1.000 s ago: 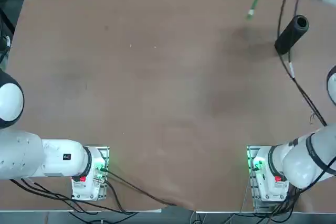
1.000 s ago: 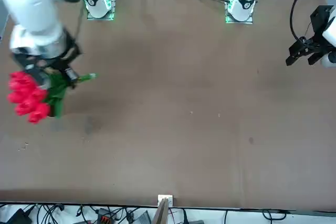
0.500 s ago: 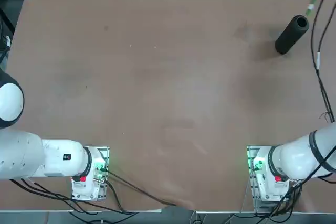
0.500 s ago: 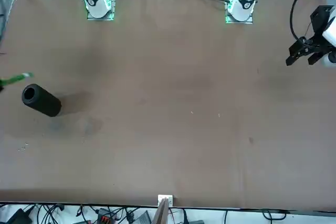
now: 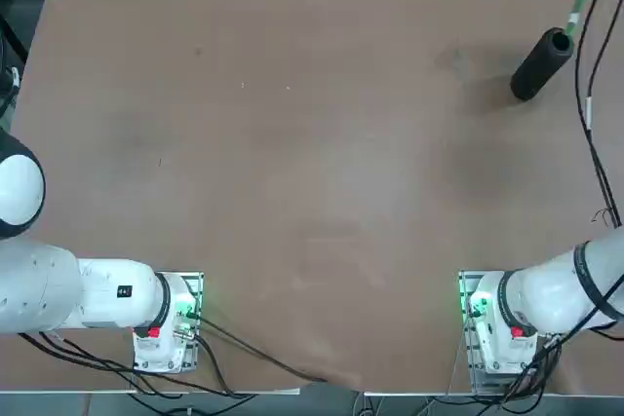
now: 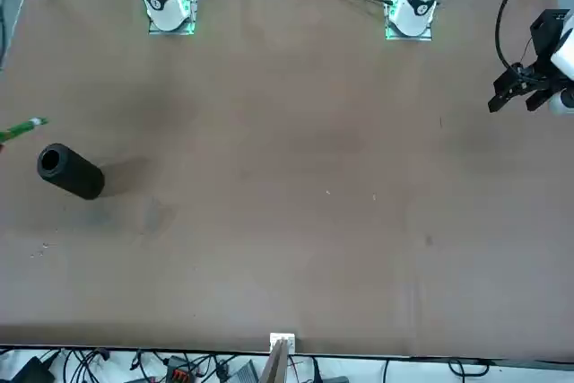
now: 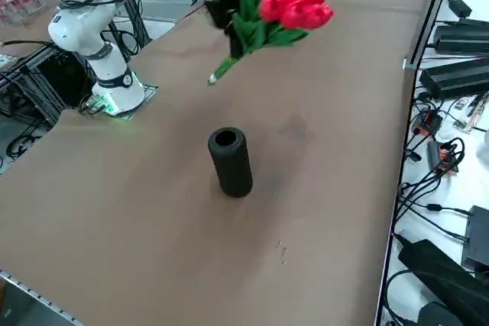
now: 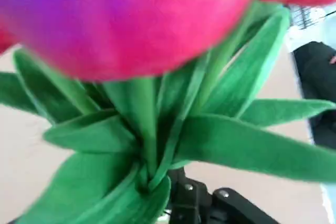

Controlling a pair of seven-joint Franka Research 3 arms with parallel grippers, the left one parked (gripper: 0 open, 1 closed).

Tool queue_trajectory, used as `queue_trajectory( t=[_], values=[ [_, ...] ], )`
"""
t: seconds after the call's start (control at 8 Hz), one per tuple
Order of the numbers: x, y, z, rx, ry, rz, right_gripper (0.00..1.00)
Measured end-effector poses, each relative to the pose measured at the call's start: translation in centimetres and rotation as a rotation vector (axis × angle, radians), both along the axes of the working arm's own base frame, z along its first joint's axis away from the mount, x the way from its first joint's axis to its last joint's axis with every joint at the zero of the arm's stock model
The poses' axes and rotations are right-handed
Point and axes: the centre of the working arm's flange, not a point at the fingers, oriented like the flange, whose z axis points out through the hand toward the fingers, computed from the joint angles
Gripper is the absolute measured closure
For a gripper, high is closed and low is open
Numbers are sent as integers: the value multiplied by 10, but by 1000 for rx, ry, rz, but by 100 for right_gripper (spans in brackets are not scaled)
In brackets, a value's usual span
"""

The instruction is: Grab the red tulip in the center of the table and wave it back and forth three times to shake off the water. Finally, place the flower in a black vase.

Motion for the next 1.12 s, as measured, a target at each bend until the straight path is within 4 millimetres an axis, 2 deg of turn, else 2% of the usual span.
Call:
queue_trajectory(
  t=[0.12,0.25,0.38,0.5,0.62,0.75,0.88,1.0,1.12],
  values=[
    [1,65,-3,12,-6,-6,86],
    [-7,143,-5,22,-13,-15,86],
    [-23,211,-5,29,-19,-37,86],
    [-39,256,-4,51,-27,-84,86],
    [-50,284,-4,80,-35,-134,86],
    [-55,299,-6,93,-38,-171,86],
    [-55,301,-9,93,-39,-193,86],
    [-49,287,-9,89,-40,-221,86],
    [-36,250,-8,83,-42,-267,86]
  ],
)
